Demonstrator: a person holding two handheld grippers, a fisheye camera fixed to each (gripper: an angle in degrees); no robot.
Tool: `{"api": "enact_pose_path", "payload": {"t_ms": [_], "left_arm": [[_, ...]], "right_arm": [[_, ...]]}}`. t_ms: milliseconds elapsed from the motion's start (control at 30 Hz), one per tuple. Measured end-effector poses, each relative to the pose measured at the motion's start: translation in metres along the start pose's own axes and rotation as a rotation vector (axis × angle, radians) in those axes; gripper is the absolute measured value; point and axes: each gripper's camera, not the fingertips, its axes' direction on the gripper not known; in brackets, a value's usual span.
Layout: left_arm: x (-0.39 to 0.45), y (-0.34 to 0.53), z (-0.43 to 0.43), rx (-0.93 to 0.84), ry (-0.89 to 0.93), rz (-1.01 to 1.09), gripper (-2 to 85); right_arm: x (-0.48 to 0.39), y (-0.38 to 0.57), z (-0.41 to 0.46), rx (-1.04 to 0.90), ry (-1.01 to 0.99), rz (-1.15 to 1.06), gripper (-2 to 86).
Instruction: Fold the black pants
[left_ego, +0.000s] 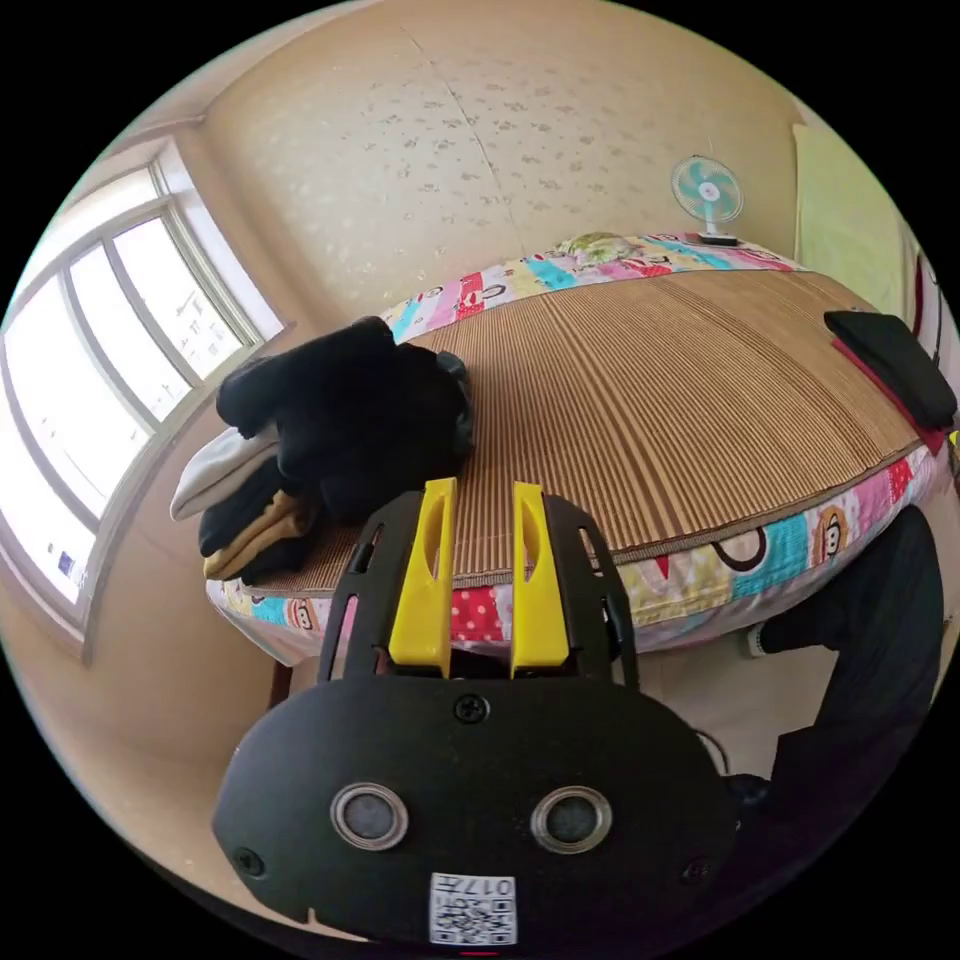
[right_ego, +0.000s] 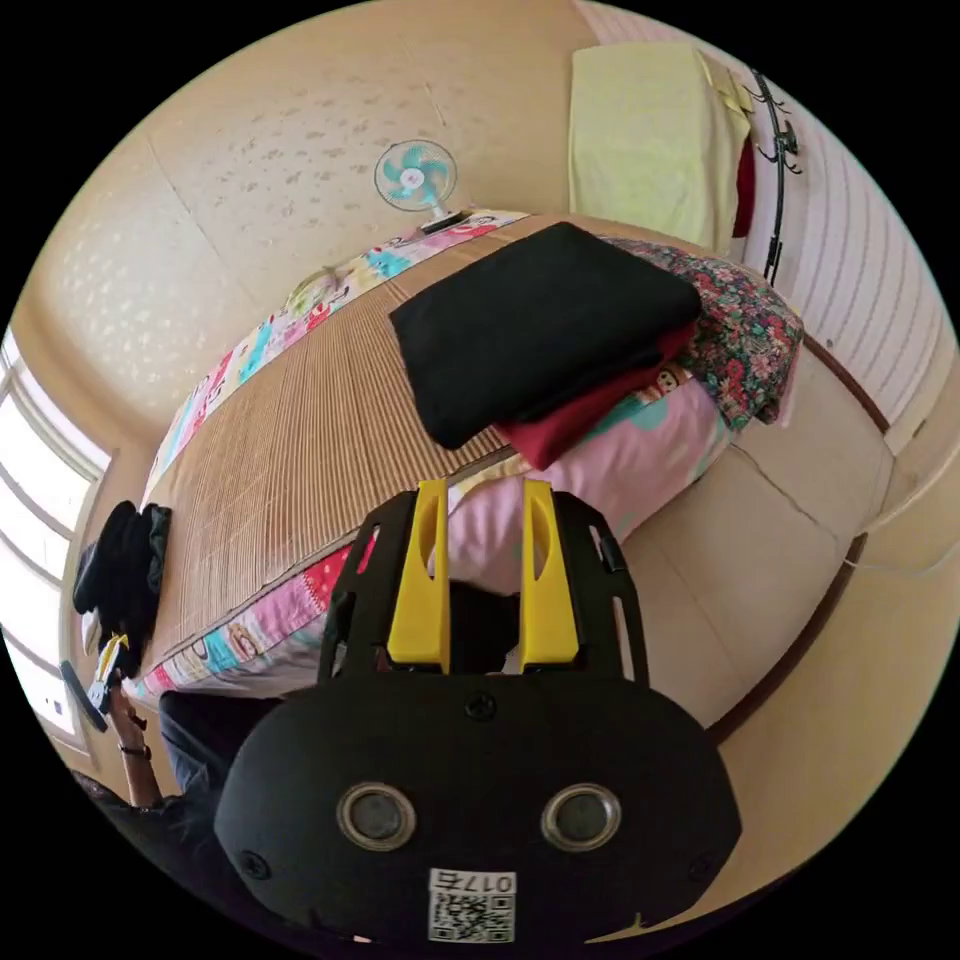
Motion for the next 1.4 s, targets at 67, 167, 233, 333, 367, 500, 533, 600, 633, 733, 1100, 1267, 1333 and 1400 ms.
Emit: {"api": "enact_pose_path", "payload": {"t_ms": [67,167,233,333,367,500,533,600,633,733,1100,1267,1333,1400], "left_arm": [[0.006,-0.023,0.001,-0.029,0.187,-0.044,8.9],[0.005,-0.039,-0.001,-0.041,0.364,-0.091,8.9],[0.002,-0.04,-0.004,-0.045,0.39,-0.105,8.9],[-0.008,-0.032,-0.012,-0.061,0.358,-0.126,8.9],[-0.013,-0.027,-0.015,-0.066,0.355,-0.132,8.8],[-0.026,-0.019,-0.021,-0.083,0.337,-0.136,8.6],[-0.029,-0.019,-0.023,-0.081,0.341,-0.143,8.6],[-0.033,-0.019,-0.024,-0.068,0.381,-0.163,8.4],[-0.034,-0.021,-0.025,-0.056,0.417,-0.177,8.4],[-0.034,-0.026,-0.03,-0.026,0.485,-0.198,8.3],[-0.056,-0.03,-0.035,0.044,0.581,-0.207,9.3],[-0.022,-0.063,-0.009,0.054,0.787,-0.098,10.6],[0.01,-0.089,0.005,0.017,0.886,0.008,12.3],[0.045,-0.112,0.017,-0.011,0.898,0.104,12.7]], "right_arm": [[0.033,-0.022,-0.003,0.12,0.013,0.115,11.7],[0.079,-0.051,0.014,0.18,-0.147,0.335,12.7],[0.096,-0.062,0.024,0.219,-0.268,0.45,12.1],[0.079,-0.078,0.029,0.235,-0.13,0.543,7.9],[0.05,-0.084,0.018,0.292,-0.037,0.458,6.6],[-0.083,-0.106,-0.011,0.452,0.031,0.04,4.4],[-0.129,-0.116,-0.008,0.445,-0.071,-0.099,4.0],[-0.19,-0.13,0.007,0.38,-0.306,-0.232,3.7],[-0.236,-0.133,0.021,0.328,-0.44,-0.347,3.6],[-0.362,-0.099,0.044,0.188,-0.597,-0.718,3.3],[-0.508,0.227,0.064,-0.464,-0.943,-1.627,4.2],[-0.42,0.191,0.091,-0.603,-0.856,-1.169,2.2],[-0.371,0.16,0.099,-0.593,-0.909,-0.929,3.6],[-0.318,0.131,0.101,-0.509,-0.892,-0.697,5.8]]}}
